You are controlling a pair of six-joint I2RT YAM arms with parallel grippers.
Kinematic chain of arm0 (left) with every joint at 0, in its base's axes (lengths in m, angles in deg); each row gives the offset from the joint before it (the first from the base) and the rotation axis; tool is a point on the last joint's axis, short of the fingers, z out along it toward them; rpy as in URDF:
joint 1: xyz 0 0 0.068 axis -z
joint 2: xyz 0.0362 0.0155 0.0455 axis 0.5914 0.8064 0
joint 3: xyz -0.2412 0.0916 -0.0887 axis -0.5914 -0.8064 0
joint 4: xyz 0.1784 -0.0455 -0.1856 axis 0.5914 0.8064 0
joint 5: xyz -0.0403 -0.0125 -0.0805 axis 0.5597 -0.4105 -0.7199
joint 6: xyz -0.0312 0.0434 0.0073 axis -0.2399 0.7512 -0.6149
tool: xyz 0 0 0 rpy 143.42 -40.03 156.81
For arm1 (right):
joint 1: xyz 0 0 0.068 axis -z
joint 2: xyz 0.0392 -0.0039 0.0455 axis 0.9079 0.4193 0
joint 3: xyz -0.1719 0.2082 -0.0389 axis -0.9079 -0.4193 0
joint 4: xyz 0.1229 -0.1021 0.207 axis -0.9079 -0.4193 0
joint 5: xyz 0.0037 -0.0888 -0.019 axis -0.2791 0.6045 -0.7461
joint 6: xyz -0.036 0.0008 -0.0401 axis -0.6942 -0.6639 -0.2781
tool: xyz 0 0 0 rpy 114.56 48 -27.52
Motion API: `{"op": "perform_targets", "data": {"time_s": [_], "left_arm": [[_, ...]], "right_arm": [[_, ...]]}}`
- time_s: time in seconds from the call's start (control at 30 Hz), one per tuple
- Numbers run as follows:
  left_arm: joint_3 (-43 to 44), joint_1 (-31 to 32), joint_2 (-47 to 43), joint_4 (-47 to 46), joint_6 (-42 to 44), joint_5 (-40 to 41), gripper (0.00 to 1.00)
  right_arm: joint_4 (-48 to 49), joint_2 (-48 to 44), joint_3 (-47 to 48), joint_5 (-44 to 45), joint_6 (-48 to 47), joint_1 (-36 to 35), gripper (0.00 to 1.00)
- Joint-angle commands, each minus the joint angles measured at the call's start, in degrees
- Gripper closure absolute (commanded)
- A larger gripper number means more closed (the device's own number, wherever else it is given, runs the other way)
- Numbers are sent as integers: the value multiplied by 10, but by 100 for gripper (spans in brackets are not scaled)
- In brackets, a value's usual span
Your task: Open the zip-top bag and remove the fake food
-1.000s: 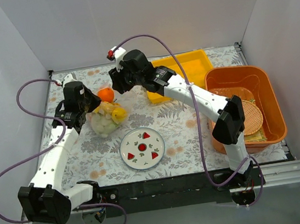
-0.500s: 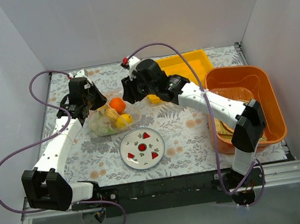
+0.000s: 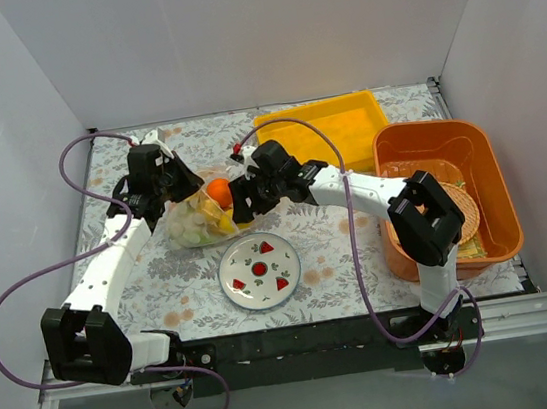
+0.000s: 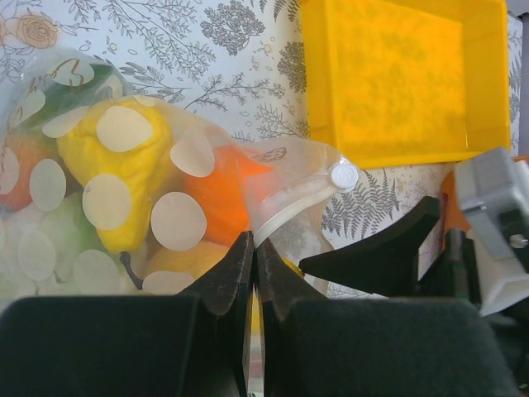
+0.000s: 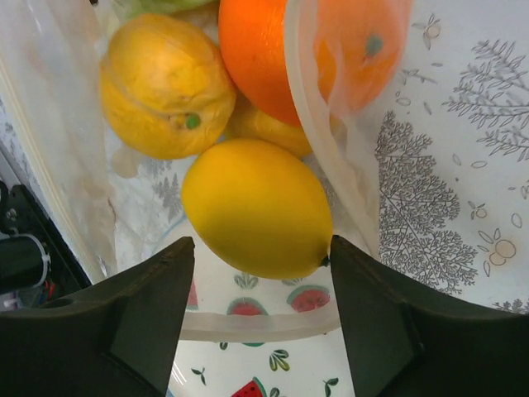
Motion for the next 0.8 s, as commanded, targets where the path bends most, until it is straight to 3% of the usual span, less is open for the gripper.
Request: {"op": "perform_targets", "data": {"time_s": [0.0, 0.33, 0.63, 0.77], "left_arm": [[-5, 1, -9, -30, -14, -24, 100], [2, 1, 7, -44, -32, -53, 100], [3, 2, 14, -49, -46, -61, 100], [2, 2, 15, -50, -46, -60, 100]], "right_arm": [[65, -42, -26, -52, -55, 4, 23], [118, -23, -36, -103, -86, 4, 9], [46, 8, 1, -30, -86, 0, 3], [59, 4, -10, -45, -99, -7, 2]]}}
